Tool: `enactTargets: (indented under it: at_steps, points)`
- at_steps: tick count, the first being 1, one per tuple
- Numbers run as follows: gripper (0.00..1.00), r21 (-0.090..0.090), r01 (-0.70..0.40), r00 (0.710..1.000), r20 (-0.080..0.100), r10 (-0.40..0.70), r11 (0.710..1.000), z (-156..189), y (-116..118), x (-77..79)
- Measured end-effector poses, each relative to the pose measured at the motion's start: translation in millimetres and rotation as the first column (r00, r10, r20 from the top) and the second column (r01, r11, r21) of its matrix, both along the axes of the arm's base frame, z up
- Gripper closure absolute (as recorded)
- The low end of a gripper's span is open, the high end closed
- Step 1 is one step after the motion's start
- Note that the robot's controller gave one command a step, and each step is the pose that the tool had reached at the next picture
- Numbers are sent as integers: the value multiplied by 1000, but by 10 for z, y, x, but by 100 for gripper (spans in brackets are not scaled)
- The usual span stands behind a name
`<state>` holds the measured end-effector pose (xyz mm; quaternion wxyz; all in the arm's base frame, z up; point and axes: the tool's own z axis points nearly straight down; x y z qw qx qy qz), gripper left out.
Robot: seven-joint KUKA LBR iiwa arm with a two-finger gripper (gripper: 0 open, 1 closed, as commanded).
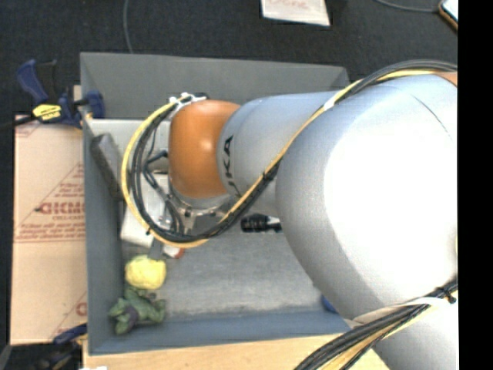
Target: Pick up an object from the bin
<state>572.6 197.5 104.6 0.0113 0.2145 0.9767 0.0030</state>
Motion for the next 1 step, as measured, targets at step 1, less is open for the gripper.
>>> enactTargets:
  at_steps: [1]
  points:
    - [0, 3, 296, 955, -12, -296, 955, -340, 43, 173]
